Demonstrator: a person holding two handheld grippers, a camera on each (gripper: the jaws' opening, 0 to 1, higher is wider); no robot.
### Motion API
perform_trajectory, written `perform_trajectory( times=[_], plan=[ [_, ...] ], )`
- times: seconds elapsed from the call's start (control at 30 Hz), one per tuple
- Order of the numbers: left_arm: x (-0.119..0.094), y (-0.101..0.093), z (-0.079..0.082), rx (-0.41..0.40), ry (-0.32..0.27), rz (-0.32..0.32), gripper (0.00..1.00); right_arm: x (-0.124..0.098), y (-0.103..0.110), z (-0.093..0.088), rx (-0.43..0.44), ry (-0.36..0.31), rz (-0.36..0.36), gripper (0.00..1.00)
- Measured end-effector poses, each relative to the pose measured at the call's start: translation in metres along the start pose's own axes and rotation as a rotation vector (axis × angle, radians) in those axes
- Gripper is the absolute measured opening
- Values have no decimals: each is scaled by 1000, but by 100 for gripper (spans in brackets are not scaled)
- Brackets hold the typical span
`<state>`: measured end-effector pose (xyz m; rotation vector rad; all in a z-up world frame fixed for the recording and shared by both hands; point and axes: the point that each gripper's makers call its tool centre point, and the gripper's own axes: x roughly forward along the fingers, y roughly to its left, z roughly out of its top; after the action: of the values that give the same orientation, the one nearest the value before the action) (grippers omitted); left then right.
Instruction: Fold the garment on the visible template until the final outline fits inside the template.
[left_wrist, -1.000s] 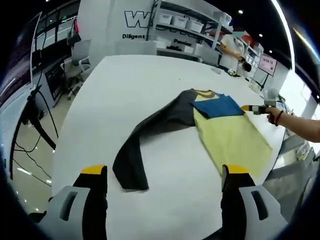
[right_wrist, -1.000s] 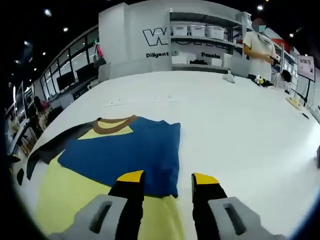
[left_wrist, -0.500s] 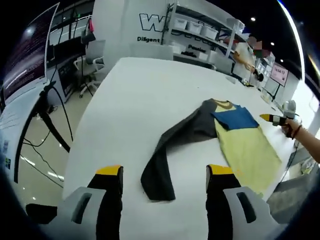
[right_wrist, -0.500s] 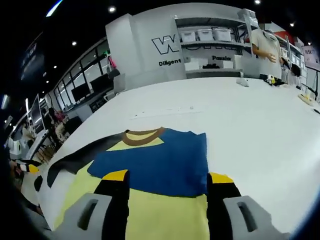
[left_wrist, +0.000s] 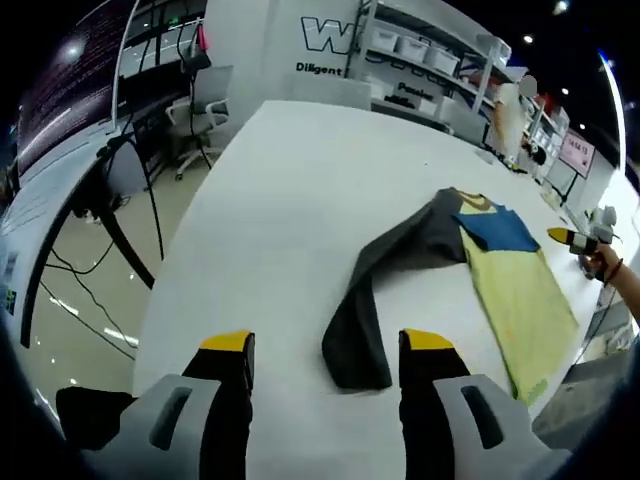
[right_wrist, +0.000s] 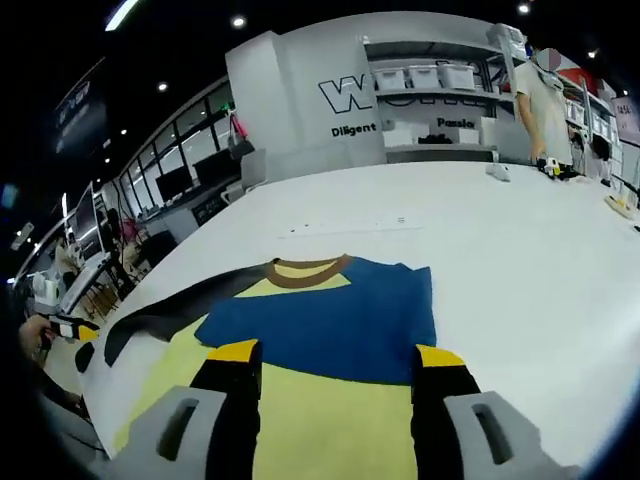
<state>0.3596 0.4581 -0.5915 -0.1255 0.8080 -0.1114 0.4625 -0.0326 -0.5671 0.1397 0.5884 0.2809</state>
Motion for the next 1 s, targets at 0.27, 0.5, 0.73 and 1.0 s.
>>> perform_trajectory(
  times=[0.27, 0.5, 0.73, 1.0],
  plan=[
    [14, -1, -13, 47, 48, 2, 38, -5, 7, -6, -16, 3, 11, 55],
    [20, 2, -21, 65, 74, 12, 22, -7, 10, -16, -21, 27, 14, 53],
    [25, -6, -26, 85, 94, -28, 16, -9, 16, -20, -26, 34, 17, 52],
    [27, -8, -27, 56, 100, -23, 2, -10, 16, -22, -24, 36, 20, 51]
  ],
)
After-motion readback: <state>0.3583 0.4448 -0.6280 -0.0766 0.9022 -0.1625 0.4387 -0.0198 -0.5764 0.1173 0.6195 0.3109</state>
